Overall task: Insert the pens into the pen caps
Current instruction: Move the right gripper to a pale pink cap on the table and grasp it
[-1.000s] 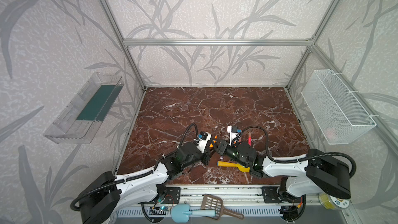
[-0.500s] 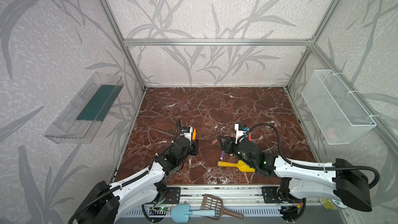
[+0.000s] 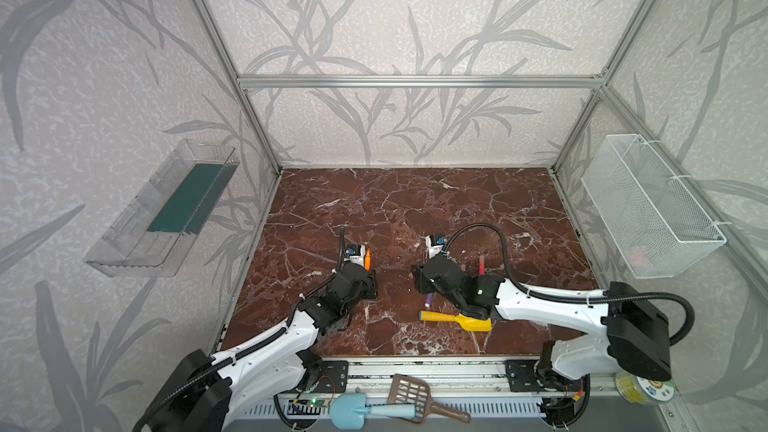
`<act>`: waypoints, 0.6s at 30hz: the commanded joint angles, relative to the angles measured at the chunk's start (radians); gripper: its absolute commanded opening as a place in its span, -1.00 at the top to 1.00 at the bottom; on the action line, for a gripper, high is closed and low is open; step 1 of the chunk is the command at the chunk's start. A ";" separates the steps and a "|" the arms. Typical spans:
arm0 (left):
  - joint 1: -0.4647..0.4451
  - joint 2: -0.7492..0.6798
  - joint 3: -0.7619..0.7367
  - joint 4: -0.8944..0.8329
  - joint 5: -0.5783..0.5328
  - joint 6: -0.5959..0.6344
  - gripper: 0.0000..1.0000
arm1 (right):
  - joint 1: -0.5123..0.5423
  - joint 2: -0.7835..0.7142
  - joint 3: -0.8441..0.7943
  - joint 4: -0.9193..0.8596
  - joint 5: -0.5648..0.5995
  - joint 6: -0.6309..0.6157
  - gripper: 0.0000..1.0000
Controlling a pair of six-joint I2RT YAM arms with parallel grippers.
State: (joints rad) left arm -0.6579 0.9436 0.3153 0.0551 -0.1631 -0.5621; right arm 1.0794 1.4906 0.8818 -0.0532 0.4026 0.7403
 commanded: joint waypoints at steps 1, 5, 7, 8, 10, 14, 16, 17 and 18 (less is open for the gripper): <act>0.007 -0.025 0.018 -0.013 -0.010 -0.019 1.00 | -0.019 0.087 0.074 -0.141 -0.006 -0.013 -0.14; 0.007 -0.035 0.010 -0.016 -0.027 -0.016 1.00 | -0.064 0.168 0.064 -0.055 -0.094 0.016 -0.12; 0.008 -0.040 0.020 -0.033 -0.024 -0.016 1.00 | -0.095 0.205 0.070 -0.032 -0.130 0.030 -0.12; 0.008 -0.044 0.023 -0.037 -0.018 -0.017 1.00 | -0.104 0.211 0.080 -0.031 -0.152 0.033 -0.11; 0.007 -0.050 0.016 -0.029 -0.011 -0.016 1.00 | -0.117 0.265 0.107 -0.050 -0.189 0.035 -0.12; 0.010 -0.049 0.009 -0.025 -0.029 -0.012 1.00 | -0.126 0.318 0.128 -0.030 -0.220 0.043 -0.12; 0.009 -0.052 0.018 -0.036 -0.025 -0.012 1.00 | -0.130 0.339 0.141 -0.024 -0.242 0.050 -0.12; 0.009 -0.055 0.021 -0.040 -0.022 -0.013 1.00 | -0.131 0.349 0.150 -0.023 -0.251 0.050 -0.12; 0.010 -0.057 0.021 -0.037 -0.019 -0.012 1.00 | -0.131 0.359 0.159 -0.024 -0.257 0.049 -0.12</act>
State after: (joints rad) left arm -0.6537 0.9039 0.3153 0.0326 -0.1638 -0.5617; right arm 0.9508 1.8278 1.0016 -0.0841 0.1898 0.7765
